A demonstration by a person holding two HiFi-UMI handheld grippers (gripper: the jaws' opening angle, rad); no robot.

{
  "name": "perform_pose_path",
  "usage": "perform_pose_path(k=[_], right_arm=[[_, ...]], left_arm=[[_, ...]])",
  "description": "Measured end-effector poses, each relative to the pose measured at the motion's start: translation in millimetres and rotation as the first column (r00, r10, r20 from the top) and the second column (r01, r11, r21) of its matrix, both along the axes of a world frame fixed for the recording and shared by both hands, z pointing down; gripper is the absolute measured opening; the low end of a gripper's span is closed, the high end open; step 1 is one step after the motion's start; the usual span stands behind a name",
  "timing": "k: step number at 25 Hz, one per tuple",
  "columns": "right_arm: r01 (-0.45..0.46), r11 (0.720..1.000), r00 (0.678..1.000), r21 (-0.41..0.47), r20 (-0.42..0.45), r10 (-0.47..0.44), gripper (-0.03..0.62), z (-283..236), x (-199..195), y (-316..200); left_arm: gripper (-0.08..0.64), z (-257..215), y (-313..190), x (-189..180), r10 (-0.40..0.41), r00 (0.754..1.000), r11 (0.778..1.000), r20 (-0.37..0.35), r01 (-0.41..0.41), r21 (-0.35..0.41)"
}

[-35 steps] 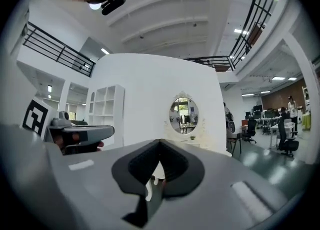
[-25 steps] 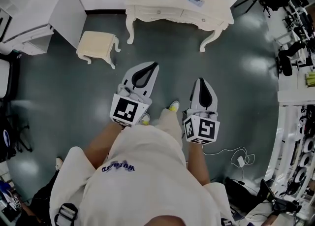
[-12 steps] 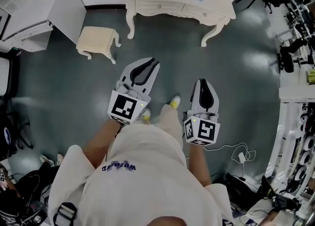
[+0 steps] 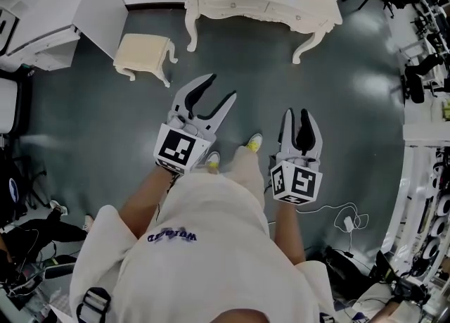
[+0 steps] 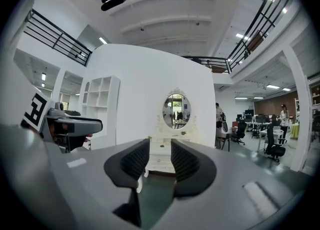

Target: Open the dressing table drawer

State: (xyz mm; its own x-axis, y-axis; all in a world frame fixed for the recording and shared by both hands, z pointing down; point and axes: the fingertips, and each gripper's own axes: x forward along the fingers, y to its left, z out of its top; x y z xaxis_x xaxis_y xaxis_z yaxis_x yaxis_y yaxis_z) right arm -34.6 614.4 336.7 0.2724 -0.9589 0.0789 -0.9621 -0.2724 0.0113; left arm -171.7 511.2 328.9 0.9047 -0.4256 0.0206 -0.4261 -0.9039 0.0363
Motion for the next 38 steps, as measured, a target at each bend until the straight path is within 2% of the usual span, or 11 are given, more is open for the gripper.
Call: perform_pose_path(k=[5,8,14,23,27,33,38], right_arm=[[-0.006,1.000,1.000,-0.008,0.010,0.006,0.179,1,1,-2],[-0.009,1.000,1.000,-0.013,0.022,0.009,0.229,3,1,-3],[0.003,1.000,0.999,-0.030,0.044,-0.002,0.388,10,-2,-9],[0.038,0.999,0.999,-0.034,0.020,-0.037,0.443,19,22,-42],[0.029,1.000,0.999,-0.011,0.033,-0.029,0.501,16,41,-74],[0.039,0.999,0.998,-0.025,0.046,-0.038,0.525,22,66,-138],[0.060,0.994,0.996,-0.091,0.064,-0.054,0.525,42,98,-194]], left_arm=[[0.241,0,-2,-3,0.012,1.000,1.000,0.001,-0.012,0.002],[0.280,2,-5,-4,0.017,1.000,1.000,0.000,-0.017,-0.001],[0.352,5,-8,-8,0.035,0.999,0.999,-0.005,-0.035,-0.005],[0.374,18,-33,1,0.008,1.000,1.000,0.016,-0.008,0.013],[0.387,13,-57,9,0.007,1.000,0.999,0.017,-0.008,0.042],[0.399,17,-121,31,-0.009,1.000,1.000,0.027,0.008,0.023],[0.399,15,-185,56,-0.076,0.997,0.997,0.012,0.076,0.013]])
